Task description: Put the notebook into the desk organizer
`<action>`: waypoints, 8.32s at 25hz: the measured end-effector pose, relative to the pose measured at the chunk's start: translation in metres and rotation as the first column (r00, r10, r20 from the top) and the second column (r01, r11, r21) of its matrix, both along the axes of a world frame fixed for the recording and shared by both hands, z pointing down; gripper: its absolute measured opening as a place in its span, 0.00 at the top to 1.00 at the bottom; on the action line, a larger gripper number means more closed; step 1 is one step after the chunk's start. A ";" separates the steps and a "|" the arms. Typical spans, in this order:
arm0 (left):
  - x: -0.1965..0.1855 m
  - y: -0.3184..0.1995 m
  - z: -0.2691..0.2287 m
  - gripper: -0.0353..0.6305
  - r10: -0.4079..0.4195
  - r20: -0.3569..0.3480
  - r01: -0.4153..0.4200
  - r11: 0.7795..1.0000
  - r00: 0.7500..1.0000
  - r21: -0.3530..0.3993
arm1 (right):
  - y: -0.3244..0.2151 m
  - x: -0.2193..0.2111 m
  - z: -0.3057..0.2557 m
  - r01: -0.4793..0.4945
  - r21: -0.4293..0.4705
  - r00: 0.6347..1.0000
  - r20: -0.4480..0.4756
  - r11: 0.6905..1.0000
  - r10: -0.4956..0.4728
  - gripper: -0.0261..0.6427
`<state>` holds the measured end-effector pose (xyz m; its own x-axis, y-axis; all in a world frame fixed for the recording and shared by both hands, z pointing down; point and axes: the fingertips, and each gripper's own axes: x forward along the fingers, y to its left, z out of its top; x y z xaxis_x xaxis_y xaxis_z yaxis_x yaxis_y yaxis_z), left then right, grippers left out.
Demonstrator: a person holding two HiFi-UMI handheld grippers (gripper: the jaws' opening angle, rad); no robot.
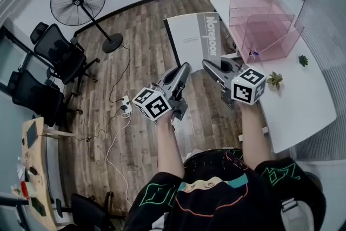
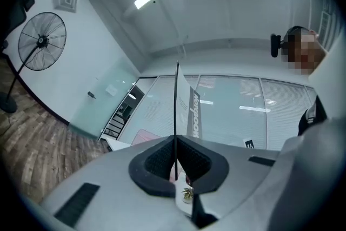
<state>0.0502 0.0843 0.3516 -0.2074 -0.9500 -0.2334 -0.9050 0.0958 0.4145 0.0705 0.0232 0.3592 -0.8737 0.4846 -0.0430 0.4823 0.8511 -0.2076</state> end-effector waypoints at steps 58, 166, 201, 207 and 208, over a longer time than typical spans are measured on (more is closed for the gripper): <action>-0.452 -0.098 0.028 0.94 0.010 -0.096 -0.010 1.000 0.995 -0.007 | -0.098 -0.450 0.026 -0.109 0.084 0.989 -0.096 0.991 0.117 0.91; -0.209 -0.409 0.083 0.94 0.813 -0.079 -0.804 0.548 0.577 -0.230 | -0.347 -0.202 0.065 -0.961 -0.164 0.277 -0.473 0.225 0.837 0.65; -0.250 -0.381 0.033 0.95 0.611 0.086 -0.598 0.789 0.787 -0.140 | -0.320 -0.190 0.038 -0.942 0.117 0.279 -0.251 0.315 0.927 0.96; -0.275 -0.365 0.012 0.95 0.489 0.168 -0.462 0.869 0.856 -0.177 | -0.321 -0.204 0.009 -0.934 0.132 0.326 -0.070 0.333 0.943 0.96; -0.278 -0.364 0.009 0.95 0.468 0.185 -0.437 0.880 0.864 -0.184 | -0.325 -0.205 0.005 -0.935 0.136 0.324 -0.052 0.328 0.945 0.96</action>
<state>-0.2276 -0.2797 0.3602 0.2944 -0.9515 -0.0889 -0.9272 -0.3069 0.2148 -0.1345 -0.3019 0.3646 -0.7421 -0.6667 0.0689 -0.6698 0.7337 -0.1143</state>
